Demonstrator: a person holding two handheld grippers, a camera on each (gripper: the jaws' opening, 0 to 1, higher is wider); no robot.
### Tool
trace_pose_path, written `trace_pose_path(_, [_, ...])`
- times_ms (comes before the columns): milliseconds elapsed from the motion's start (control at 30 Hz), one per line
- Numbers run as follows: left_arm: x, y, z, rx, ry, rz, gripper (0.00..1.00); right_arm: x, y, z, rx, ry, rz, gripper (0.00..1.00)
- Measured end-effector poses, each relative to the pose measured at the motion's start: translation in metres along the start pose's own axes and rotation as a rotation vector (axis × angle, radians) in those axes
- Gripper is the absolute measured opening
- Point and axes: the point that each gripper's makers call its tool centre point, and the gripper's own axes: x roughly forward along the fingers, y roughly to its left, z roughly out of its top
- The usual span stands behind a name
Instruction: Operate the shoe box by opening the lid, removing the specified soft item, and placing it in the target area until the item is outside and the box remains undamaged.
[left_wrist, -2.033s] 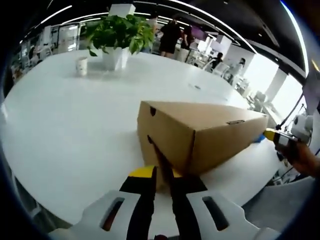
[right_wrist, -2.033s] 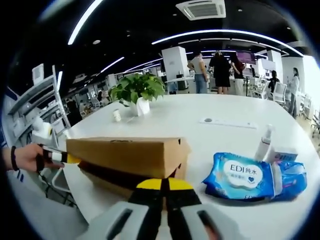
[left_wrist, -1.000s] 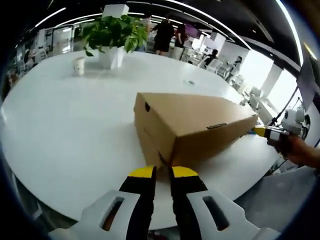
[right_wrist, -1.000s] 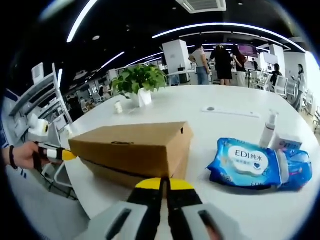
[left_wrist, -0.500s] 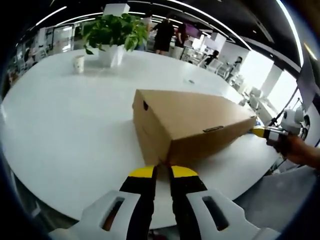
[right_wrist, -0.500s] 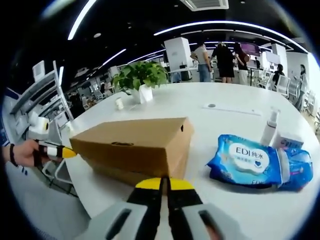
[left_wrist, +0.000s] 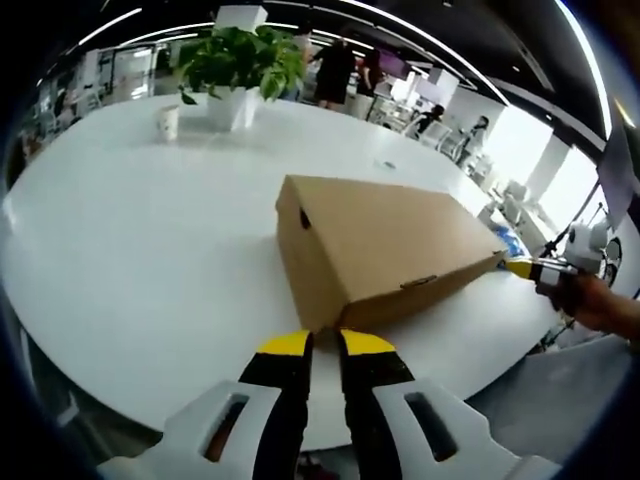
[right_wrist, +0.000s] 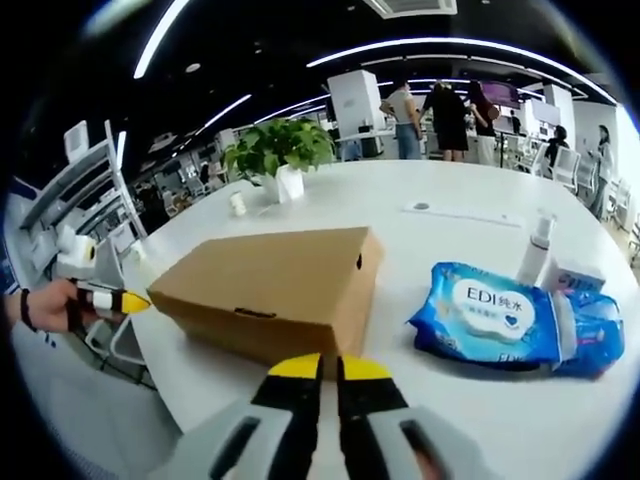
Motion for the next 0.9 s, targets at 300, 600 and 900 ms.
trace_pose_path(300, [-0.018, 0.011, 0.013, -0.074, -0.069, 0.021, 0.13, -0.012, -0.008, 0.022, 0.044, -0.057, 0.014, 0.16])
trace_pose_path(600, [-0.017, -0.006, 0.039, -0.113, -0.124, -0.032, 0.28, -0.005, 0.003, 0.042, 0.096, -0.087, 0.090, 0.27])
trace_pose_path(900, [0.010, -0.020, 0.032, -0.119, -0.068, -0.045, 0.27, 0.018, 0.009, 0.034, 0.176, -0.027, 0.104, 0.32])
